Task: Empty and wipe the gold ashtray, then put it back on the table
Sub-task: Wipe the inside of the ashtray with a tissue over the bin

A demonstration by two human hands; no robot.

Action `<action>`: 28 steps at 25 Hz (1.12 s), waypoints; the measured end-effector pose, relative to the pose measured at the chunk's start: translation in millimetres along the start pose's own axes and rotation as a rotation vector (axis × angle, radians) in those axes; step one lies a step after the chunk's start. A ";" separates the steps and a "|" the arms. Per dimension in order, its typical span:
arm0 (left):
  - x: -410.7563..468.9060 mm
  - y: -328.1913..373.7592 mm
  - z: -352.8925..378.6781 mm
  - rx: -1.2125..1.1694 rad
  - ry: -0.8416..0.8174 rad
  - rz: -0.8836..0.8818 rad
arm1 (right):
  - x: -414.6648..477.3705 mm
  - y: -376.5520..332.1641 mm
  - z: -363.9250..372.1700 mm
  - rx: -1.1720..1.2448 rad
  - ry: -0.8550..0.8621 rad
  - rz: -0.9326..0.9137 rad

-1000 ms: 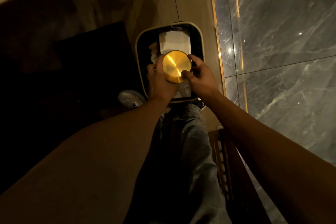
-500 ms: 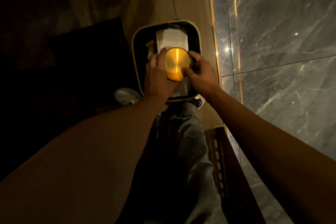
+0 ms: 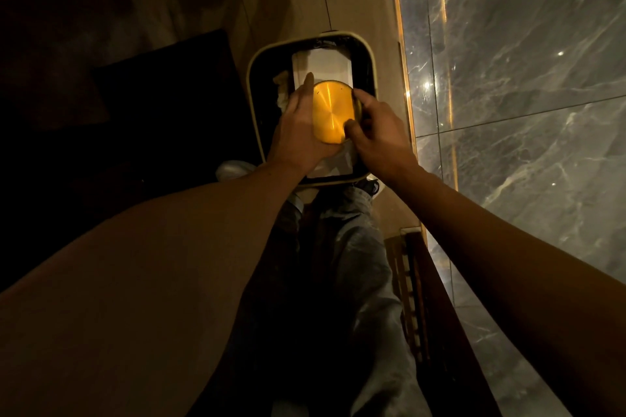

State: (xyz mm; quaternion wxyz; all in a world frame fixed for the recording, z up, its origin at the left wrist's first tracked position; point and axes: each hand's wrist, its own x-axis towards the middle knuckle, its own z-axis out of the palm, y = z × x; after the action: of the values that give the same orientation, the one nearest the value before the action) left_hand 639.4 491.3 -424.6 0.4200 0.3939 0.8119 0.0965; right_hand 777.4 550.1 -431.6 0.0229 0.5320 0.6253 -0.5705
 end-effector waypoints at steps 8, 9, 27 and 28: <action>-1.4 -4.5 -11.5 -0.015 0.034 0.040 | 1.3 -2.5 -8.5 -0.454 0.081 -0.474; -1.9 -4.3 -13.6 -0.015 0.032 0.047 | 3.3 -8.3 -10.7 -0.500 0.088 -0.537; -5.4 -5.4 -11.0 -0.079 0.074 0.026 | 16.5 -12.6 -8.7 -0.622 -0.138 -0.593; -5.9 -5.5 -11.8 -0.074 0.066 0.040 | 15.6 -10.3 -8.6 -0.624 -0.214 -0.568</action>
State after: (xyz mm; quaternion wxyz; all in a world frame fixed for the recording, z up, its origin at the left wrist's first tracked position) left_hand 629.4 485.4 -416.3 0.4055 0.3909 0.8129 0.1478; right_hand 768.5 568.6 -431.4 0.0893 0.2441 0.8834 -0.3900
